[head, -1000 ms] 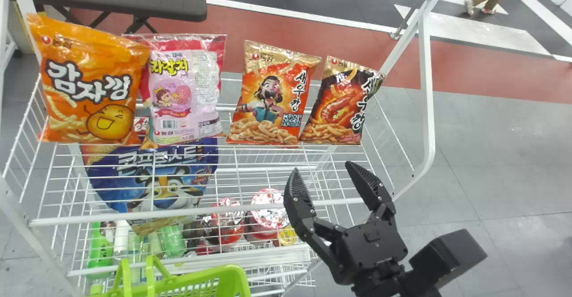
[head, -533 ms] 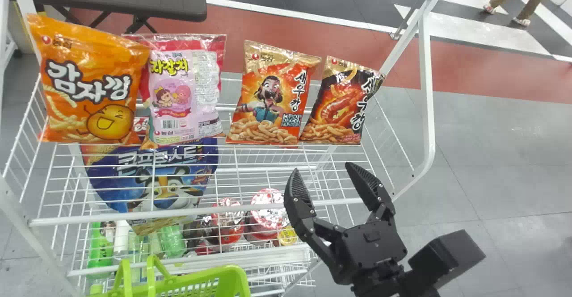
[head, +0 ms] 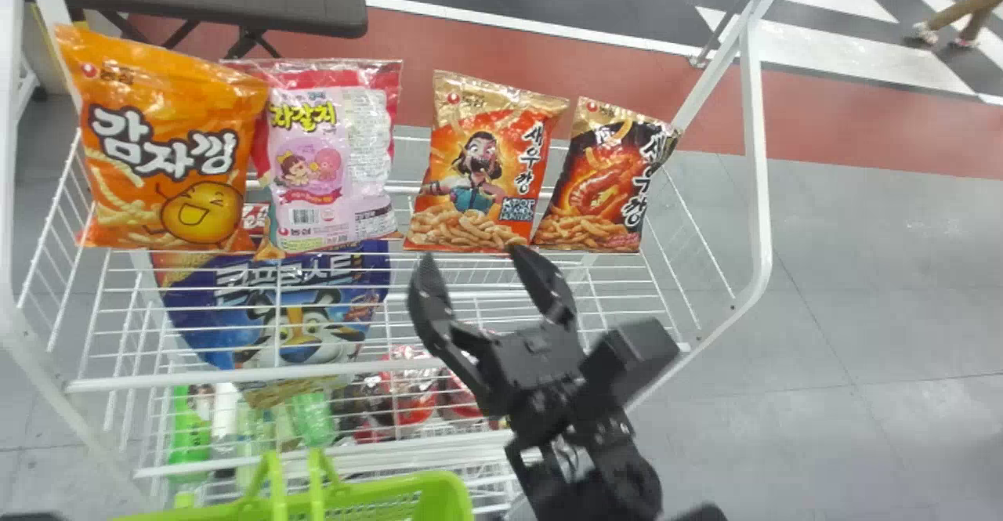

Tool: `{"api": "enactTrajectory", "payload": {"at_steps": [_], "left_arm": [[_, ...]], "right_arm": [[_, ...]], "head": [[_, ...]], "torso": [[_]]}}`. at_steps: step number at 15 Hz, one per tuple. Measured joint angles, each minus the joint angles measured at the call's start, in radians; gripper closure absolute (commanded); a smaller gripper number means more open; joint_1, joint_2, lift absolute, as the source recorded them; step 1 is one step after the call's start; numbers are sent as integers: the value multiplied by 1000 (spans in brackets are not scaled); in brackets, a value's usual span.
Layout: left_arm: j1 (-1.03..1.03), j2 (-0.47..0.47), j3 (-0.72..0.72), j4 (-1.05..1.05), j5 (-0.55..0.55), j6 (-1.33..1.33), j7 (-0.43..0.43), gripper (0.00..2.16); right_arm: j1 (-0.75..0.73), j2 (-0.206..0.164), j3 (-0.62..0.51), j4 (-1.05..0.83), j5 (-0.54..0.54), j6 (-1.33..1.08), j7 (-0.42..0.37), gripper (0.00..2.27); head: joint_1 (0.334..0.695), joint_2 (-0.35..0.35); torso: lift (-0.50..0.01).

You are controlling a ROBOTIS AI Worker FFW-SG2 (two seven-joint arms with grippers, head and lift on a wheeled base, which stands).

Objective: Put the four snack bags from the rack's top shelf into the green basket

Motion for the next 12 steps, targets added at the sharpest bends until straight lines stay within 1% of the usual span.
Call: {"api": "enactTrajectory", "payload": {"at_steps": [1,2,4,6,7,11,12], "left_arm": [[-2,1,-1,3,0,0,0,2145],[-5,2,-1,5,0,0,0,2145],[-10,5,0,10,2,0,-3,2145],[-19,7,0,19,4,0,-11,2145],[-24,9,2,27,5,0,-17,2145],[-38,14,17,48,12,0,-37,2145],[-41,16,21,53,17,0,-43,2145]], "right_arm": [[-80,2,55,61,1,1,-5,127],[-159,11,107,116,6,7,-6,127],[-285,58,181,205,22,67,-6,127],[-378,114,227,289,44,109,-6,130],[-428,130,250,337,55,128,-6,140],[-549,137,326,453,71,207,-9,151],[-565,137,336,475,84,220,-10,188]], "head": [[695,-123],[695,-79],[695,20],[695,96],[695,145],[695,214],[695,229]], "torso": [[0],[0],[0],[0],[0],[0],[0]]}}
